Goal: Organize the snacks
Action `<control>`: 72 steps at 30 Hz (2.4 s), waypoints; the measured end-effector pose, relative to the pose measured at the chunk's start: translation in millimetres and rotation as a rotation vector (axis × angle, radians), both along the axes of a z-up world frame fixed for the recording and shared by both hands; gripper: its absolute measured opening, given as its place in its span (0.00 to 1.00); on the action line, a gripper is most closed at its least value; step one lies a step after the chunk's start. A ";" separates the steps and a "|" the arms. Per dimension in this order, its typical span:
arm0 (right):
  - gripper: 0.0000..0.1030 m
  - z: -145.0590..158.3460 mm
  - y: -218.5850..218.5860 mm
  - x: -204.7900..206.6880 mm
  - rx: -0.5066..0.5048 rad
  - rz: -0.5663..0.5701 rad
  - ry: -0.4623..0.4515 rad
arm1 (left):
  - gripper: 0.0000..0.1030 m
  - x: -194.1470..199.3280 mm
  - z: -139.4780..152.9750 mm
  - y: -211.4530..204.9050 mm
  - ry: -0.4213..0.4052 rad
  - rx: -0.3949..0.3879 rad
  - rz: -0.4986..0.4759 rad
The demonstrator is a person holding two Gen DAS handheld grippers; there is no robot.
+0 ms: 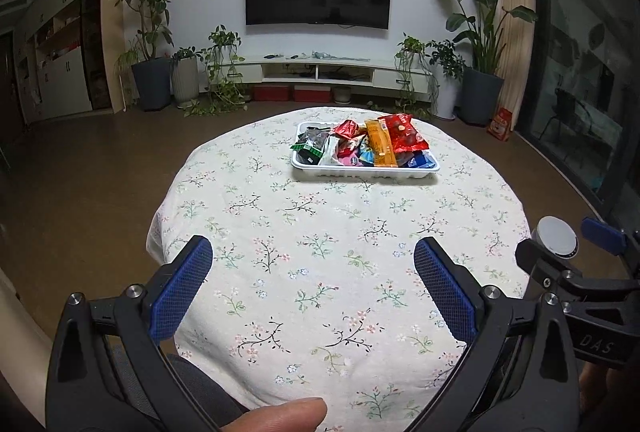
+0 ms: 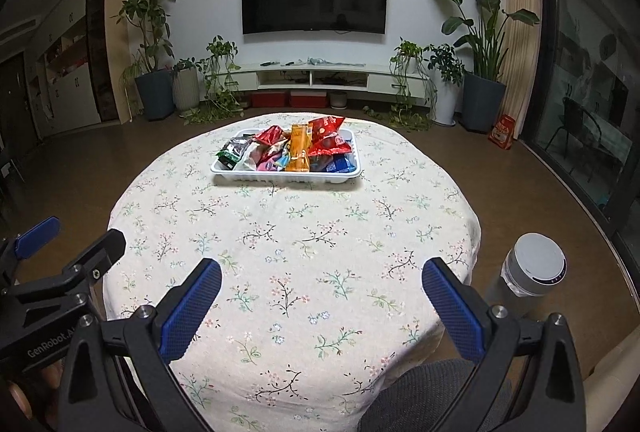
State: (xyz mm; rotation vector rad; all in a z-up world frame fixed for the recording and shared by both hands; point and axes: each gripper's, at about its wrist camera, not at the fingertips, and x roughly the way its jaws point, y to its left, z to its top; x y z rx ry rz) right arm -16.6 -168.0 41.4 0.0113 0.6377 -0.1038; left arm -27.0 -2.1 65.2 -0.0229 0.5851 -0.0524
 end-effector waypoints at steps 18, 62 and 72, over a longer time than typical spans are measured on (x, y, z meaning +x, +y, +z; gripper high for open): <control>1.00 -7.6 -1.4 3.9 0.000 0.000 0.023 | 0.99 6.3 -7.6 2.8 0.017 -0.015 -0.004; 1.00 -13.2 -5.2 5.0 -0.005 0.000 0.026 | 0.99 4.1 -7.6 1.7 0.017 -0.026 -0.009; 1.00 -13.6 -5.5 4.1 -0.008 -0.001 0.024 | 0.99 2.6 -7.2 1.2 0.017 -0.028 -0.005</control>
